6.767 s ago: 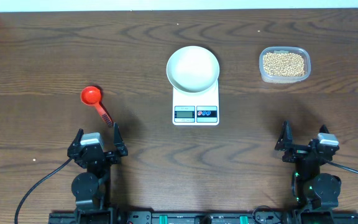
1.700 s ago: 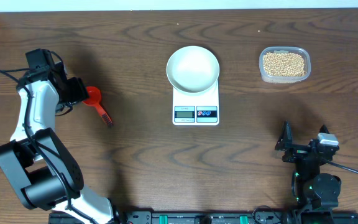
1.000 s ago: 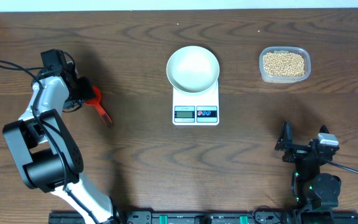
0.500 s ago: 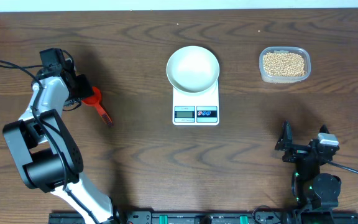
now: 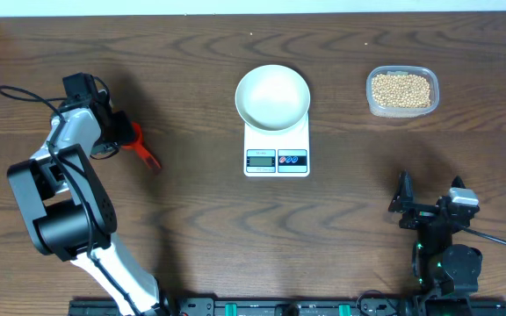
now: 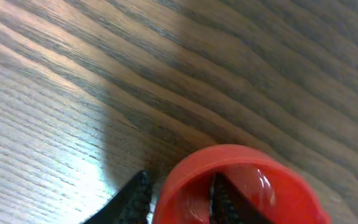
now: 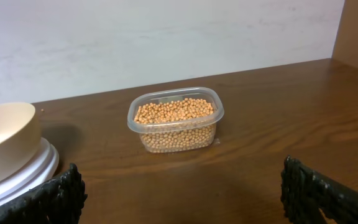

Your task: Scoop item into bowl and weigh 50g on scale

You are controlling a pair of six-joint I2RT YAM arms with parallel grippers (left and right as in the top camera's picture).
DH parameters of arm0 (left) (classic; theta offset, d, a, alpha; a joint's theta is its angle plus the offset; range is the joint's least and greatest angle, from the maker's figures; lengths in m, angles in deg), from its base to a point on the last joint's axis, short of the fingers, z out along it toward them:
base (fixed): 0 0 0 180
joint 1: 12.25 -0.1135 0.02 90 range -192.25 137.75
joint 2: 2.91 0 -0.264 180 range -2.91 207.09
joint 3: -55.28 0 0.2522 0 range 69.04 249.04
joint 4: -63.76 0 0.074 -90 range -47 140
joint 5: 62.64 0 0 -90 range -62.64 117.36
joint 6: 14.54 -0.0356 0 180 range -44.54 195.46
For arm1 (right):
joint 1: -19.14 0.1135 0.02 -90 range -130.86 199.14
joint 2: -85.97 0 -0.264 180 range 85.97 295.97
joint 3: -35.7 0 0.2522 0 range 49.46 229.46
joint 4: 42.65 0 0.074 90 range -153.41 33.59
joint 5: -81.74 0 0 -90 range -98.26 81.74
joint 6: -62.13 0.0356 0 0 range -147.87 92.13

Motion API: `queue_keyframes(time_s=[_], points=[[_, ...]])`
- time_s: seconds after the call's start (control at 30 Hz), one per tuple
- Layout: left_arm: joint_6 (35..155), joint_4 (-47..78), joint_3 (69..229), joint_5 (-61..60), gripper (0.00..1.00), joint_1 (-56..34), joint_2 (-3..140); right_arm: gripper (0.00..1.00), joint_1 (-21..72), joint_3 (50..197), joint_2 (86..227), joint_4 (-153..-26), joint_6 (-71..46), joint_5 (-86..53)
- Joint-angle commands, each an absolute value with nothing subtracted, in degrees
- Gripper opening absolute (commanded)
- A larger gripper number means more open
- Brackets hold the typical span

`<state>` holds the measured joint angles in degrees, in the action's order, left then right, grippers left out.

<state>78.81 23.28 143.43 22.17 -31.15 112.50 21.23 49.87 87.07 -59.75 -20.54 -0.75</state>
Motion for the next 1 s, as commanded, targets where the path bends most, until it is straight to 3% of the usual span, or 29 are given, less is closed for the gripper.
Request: queue_keyframes(time_s=[0.0,0.1,0.27,0.97], points=[[78.8,23.2,143.1,22.9,0.20,-31.2,112.7,0.99,21.1,49.8,87.1,-59.9,-20.9,-0.3],[78.8,23.4,143.1,22.9,0.08,-31.2,112.7,0.99,21.1,49.8,87.0,-59.9,-20.9,-0.3],[82.2,24.7,143.1,22.9,0.07,-31.2,112.4,0.99,21.1,49.8,87.1,-59.9,-20.9,-0.3],[122.1,35.7,144.7,11.3,0.07,-26.4,92.9,0.99,21.1,49.8,87.1,-59.9,-20.9,-0.3]])
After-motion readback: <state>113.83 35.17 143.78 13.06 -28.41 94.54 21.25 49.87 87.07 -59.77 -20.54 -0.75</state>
